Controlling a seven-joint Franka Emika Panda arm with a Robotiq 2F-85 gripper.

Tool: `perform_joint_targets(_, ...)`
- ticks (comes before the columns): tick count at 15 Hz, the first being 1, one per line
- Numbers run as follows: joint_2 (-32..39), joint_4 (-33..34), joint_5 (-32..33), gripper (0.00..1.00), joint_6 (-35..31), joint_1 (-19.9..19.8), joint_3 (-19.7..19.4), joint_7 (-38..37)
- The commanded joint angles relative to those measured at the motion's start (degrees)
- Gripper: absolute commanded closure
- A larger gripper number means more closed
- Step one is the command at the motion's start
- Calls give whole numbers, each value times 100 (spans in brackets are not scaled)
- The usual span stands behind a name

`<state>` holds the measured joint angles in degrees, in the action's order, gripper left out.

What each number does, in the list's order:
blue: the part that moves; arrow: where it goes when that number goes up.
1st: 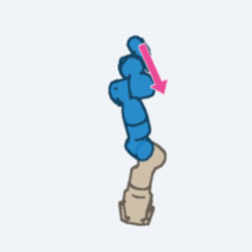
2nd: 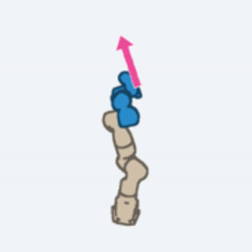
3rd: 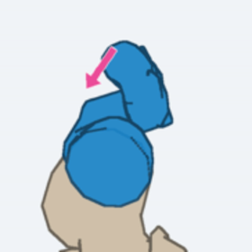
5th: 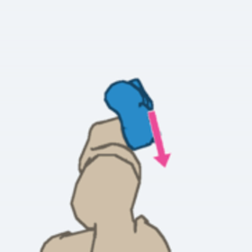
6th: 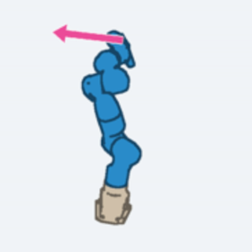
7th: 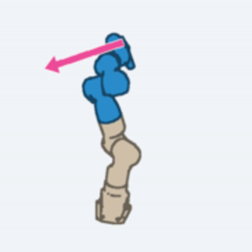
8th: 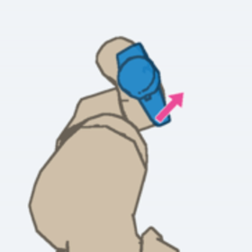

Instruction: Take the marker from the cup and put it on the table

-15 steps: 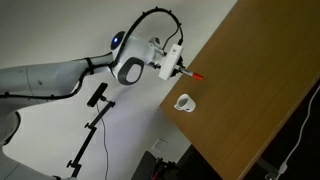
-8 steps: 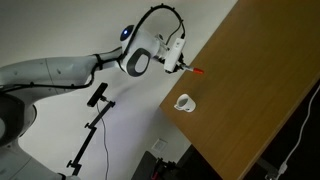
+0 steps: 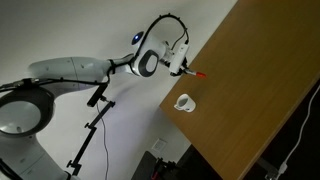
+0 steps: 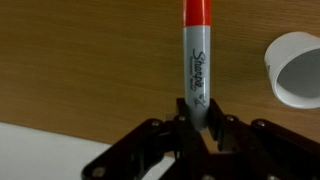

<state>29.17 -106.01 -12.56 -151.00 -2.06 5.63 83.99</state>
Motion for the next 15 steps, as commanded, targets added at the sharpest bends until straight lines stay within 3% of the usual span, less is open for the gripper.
perform_joint_targets(1,437,486,500,94,60,-5,34,-494)
perform_joint_targets(8,1420,1414,1076,94,156,-4,50,-869)
perform_joint_targets(15,2294,2279,1245,94,350,-44,135,-1038)
